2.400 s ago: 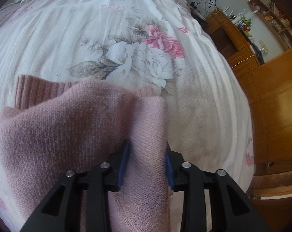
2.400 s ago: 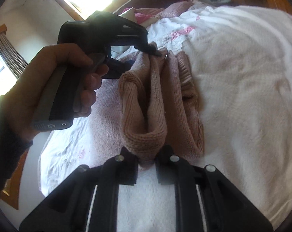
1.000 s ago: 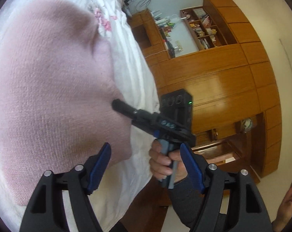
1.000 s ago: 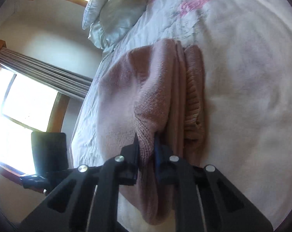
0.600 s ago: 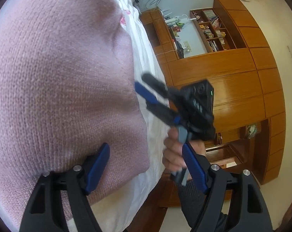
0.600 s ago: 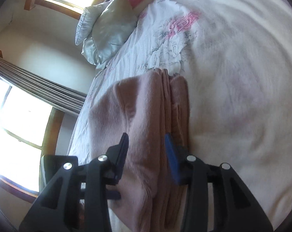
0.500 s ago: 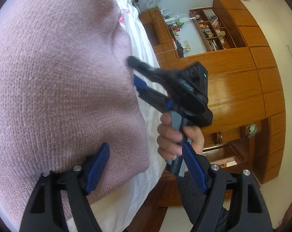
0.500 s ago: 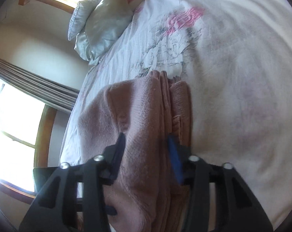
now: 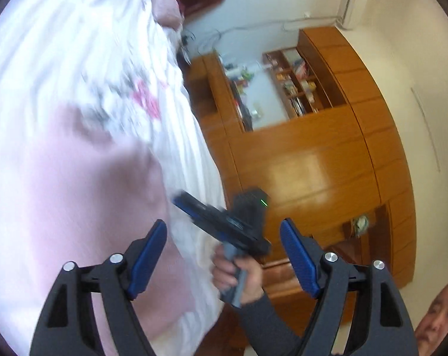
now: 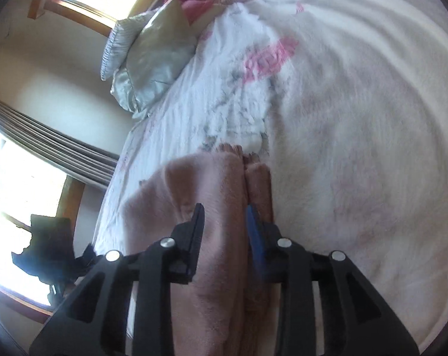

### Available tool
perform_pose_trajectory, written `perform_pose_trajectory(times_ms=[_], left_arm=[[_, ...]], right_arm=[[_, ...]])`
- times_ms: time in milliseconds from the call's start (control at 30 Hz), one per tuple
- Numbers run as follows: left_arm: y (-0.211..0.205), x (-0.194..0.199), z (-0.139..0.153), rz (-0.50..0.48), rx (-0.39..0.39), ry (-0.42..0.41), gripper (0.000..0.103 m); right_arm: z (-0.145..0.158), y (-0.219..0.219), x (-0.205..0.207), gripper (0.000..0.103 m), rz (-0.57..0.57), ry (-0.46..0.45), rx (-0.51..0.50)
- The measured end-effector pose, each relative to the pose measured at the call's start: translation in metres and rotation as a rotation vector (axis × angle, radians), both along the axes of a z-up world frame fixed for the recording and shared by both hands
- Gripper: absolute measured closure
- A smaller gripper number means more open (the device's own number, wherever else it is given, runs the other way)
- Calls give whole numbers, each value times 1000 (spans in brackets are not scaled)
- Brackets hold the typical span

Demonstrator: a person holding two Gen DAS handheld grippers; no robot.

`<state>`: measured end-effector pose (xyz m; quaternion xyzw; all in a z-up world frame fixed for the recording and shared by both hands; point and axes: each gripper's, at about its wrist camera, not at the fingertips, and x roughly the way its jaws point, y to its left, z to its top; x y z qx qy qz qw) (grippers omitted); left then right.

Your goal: Fold small clothes

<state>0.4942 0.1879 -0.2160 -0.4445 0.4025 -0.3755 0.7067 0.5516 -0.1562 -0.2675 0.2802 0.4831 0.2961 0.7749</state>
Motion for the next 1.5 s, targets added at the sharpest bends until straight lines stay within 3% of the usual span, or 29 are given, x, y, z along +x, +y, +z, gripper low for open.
perform_pose_trajectory(times_ms=[100, 200, 233, 267, 300, 367, 467, 500, 533, 567, 600, 700, 767, 800, 833, 867, 900, 967, 1033, 1067, 1133, 1233, 1300, 1333, 1367, 1467, 1500], left_arm=[[13, 28, -18, 2, 32, 65, 25], [23, 43, -44, 14, 55, 115, 27], [24, 46, -51, 27, 53, 124, 28], [26, 49, -57, 42, 56, 132, 33], [27, 50, -65, 51, 64, 137, 37], [32, 52, -80, 66, 64, 157, 60], [40, 53, -94, 86, 91, 192, 83], [45, 50, -91, 96, 100, 201, 82], [47, 44, -81, 109, 115, 184, 69], [48, 35, -64, 110, 127, 137, 48], [42, 26, -51, 89, 128, 91, 46], [18, 1, -30, -44, 136, 3, 45], [6, 1, -47, -93, 190, 62, 46], [5, 4, -59, -94, 234, 87, 52], [7, 6, -70, -87, 250, 105, 67], [10, 8, -80, -69, 259, 125, 93], [15, 10, -90, -46, 283, 147, 100], [25, 11, -103, -27, 225, 179, 100], [26, 6, -94, -22, 229, 185, 100], [26, -1, -84, -24, 231, 167, 77], [20, -19, -61, -64, 190, 97, 44], [7, -45, -54, -121, 200, 56, 44], [9, -47, -77, -109, 239, 105, 54], [15, -47, -88, -91, 232, 131, 71], [19, -45, -97, -71, 236, 156, 100], [24, -52, -103, -38, 241, 195, 98], [25, -58, -93, -31, 231, 179, 86]], right_arm=[[15, 22, 11, 73, 61, -28, 69], [-7, 54, 27, 73, 130, 40, 28], [-22, 59, 33, 86, 126, 73, -28], [-34, 58, 36, 101, 118, 86, -71], [-43, 53, 39, 103, 107, 88, -74], [-58, 36, 42, 103, 78, 130, 4], [-58, 33, 41, 103, 90, 121, 0], [-53, 32, 39, 103, 91, 117, -4], [-43, 31, 34, 99, 92, 99, 5], [-30, 32, 28, 95, 101, 77, 26], [-18, 31, 18, 91, 122, 50, 52], [-3, 36, -11, 91, 212, 14, 100], [-15, 43, -20, 91, 256, 48, 78], [-26, 46, -21, 98, 253, 61, 29], [-39, 44, -20, 103, 243, 78, -5], [-50, 40, -19, 103, 228, 88, -2], [-59, 32, -17, 103, 210, 111, 40], [-63, 27, -16, 103, 198, 127, 76], [-56, 28, -19, 103, 194, 123, 59], [-47, 28, -23, 103, 193, 109, 52], [-27, 28, -36, 93, 221, 75, 82], [-15, 33, -59, 93, 280, 50, 138], [-30, 40, -65, 95, 280, 73, 72], [-44, 38, -65, 103, 269, 97, 16], [-58, 38, -62, 103, 259, 120, -5], [-63, 26, -64, 103, 224, 149, 45], [-53, 25, -70, 100, 224, 130, 40]])
